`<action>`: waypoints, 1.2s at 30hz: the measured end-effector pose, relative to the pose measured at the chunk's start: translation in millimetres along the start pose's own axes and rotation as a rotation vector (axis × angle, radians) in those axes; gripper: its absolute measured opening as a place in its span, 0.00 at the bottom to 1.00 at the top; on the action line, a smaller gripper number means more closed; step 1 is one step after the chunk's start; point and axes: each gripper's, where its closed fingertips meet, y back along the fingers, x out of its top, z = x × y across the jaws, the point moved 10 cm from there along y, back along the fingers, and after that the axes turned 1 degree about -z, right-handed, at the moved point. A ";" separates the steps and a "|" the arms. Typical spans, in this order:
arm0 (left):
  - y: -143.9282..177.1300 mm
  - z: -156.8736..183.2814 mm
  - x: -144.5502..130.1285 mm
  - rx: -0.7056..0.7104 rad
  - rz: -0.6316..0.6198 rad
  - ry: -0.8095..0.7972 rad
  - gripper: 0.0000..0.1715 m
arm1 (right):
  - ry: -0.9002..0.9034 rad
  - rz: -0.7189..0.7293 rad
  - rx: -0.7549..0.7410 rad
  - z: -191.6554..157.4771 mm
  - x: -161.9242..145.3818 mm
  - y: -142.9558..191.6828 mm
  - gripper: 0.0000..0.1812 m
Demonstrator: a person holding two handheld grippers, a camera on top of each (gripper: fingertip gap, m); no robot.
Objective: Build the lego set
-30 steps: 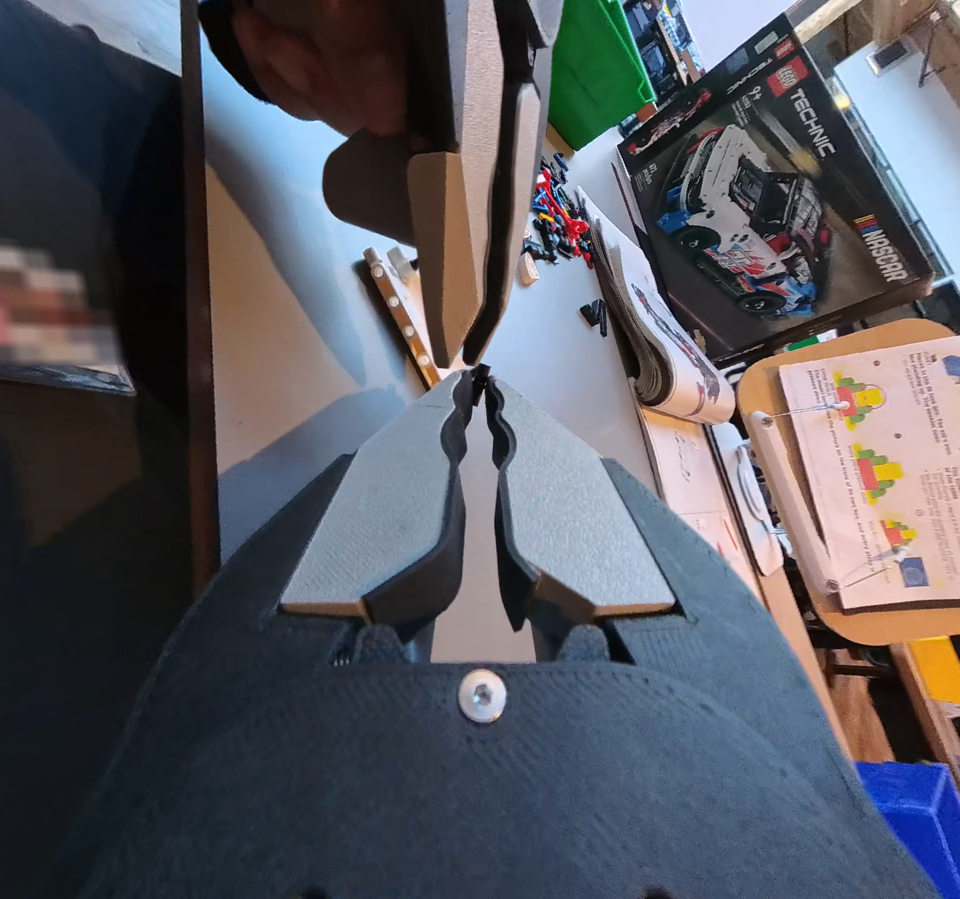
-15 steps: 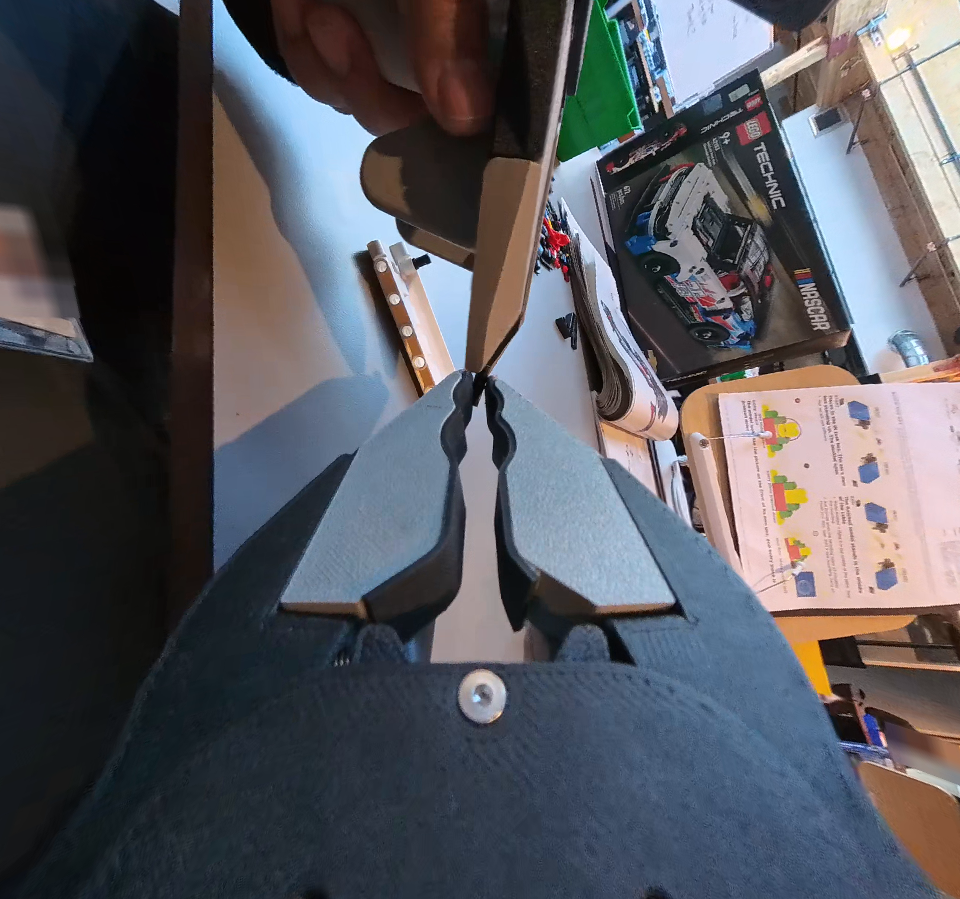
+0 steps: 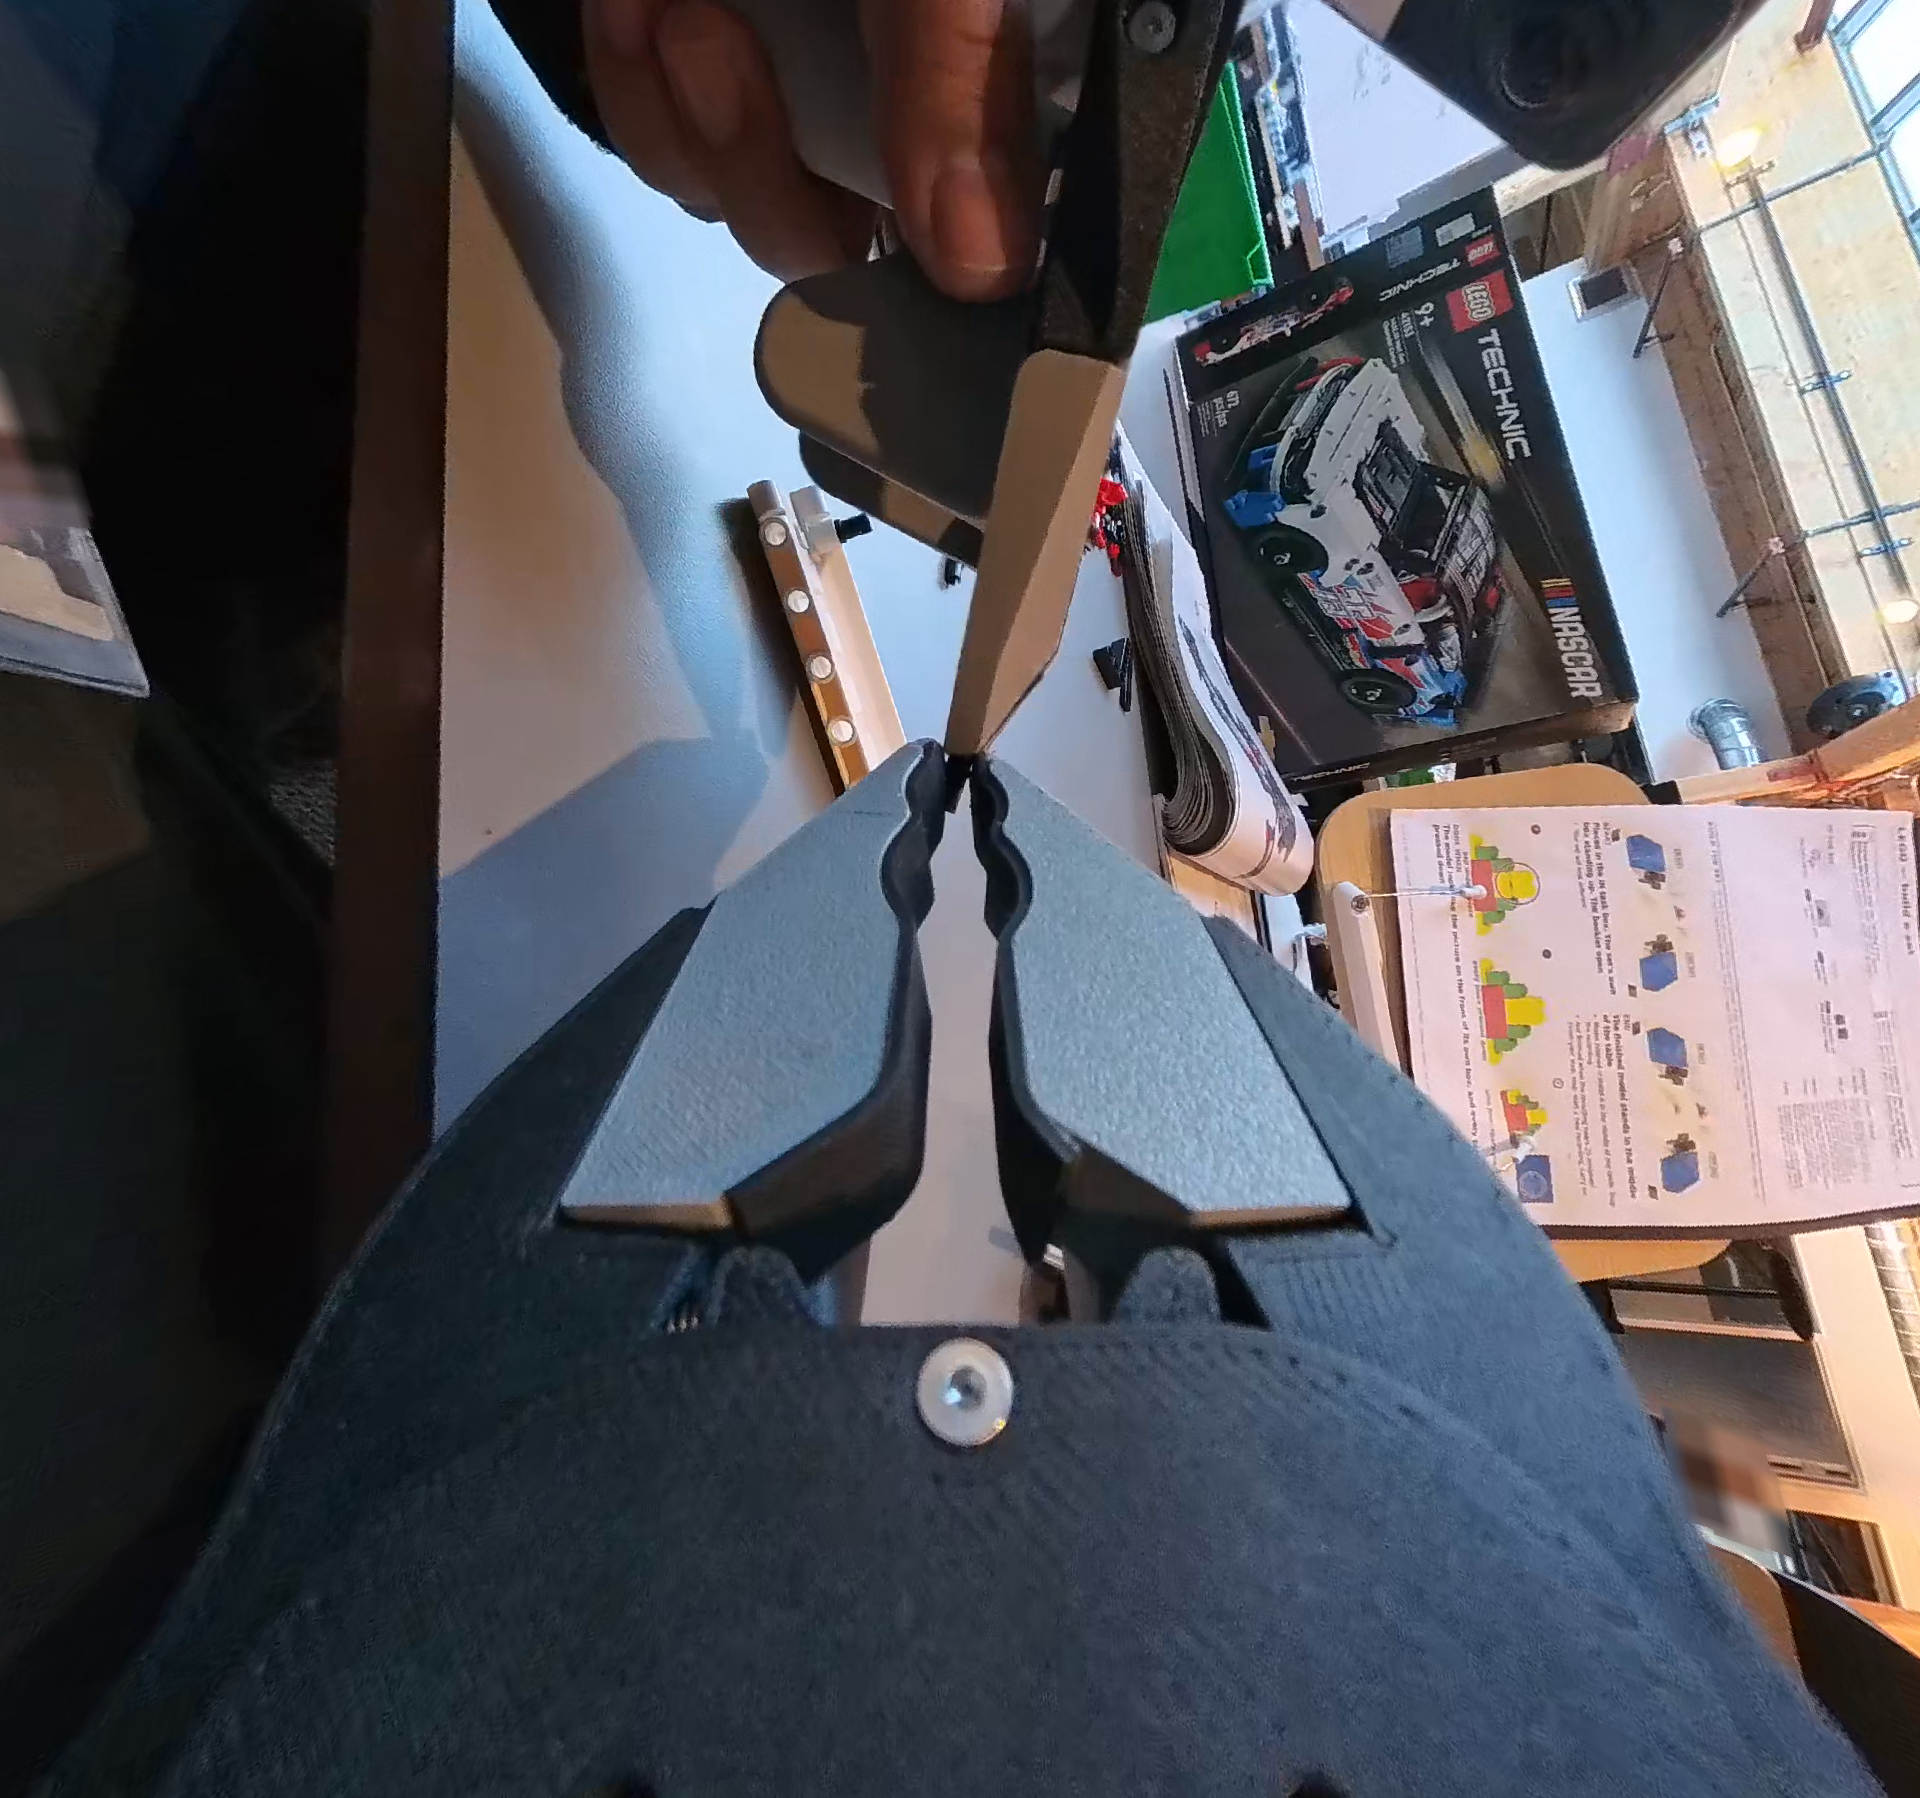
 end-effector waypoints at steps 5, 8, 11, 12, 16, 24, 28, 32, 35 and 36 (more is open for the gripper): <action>-0.8 -0.1 -1.3 -0.013 0.004 0.007 0.01 | -0.006 -0.004 -0.001 -0.6 -0.3 -0.4 0.01; 0.6 0.9 -0.7 -0.004 0.011 -0.019 0.01 | -0.068 0.017 0.005 1.0 -0.8 -0.3 0.02; 3.6 5.0 1.2 0.018 0.022 -0.103 0.01 | -0.271 0.090 0.079 9.5 -5.6 2.4 0.02; 5.5 7.6 2.3 0.022 0.035 -0.152 0.01 | -0.358 0.127 0.111 14.1 -8.2 4.4 0.02; 20.1 30.9 5.4 -0.004 0.120 -0.498 0.01 | -0.678 0.320 0.290 33.7 -16.3 16.2 0.04; 27.0 56.3 3.7 0.052 0.220 -0.873 0.01 | -0.899 0.539 0.562 43.1 -19.8 23.3 0.02; 28.4 56.5 3.6 0.042 0.249 -0.884 0.01 | -0.855 0.538 0.522 43.3 -17.8 25.5 0.03; 28.8 56.0 2.4 0.020 0.250 -0.871 0.01 | -0.840 0.513 0.493 43.9 -18.2 25.0 0.02; 28.4 56.7 1.8 0.000 0.254 -0.862 0.01 | -0.809 0.529 0.480 45.1 -15.5 28.4 0.02; 28.2 57.0 1.7 -0.007 0.254 -0.859 0.01 | -0.794 0.534 0.478 44.8 -14.0 29.3 0.02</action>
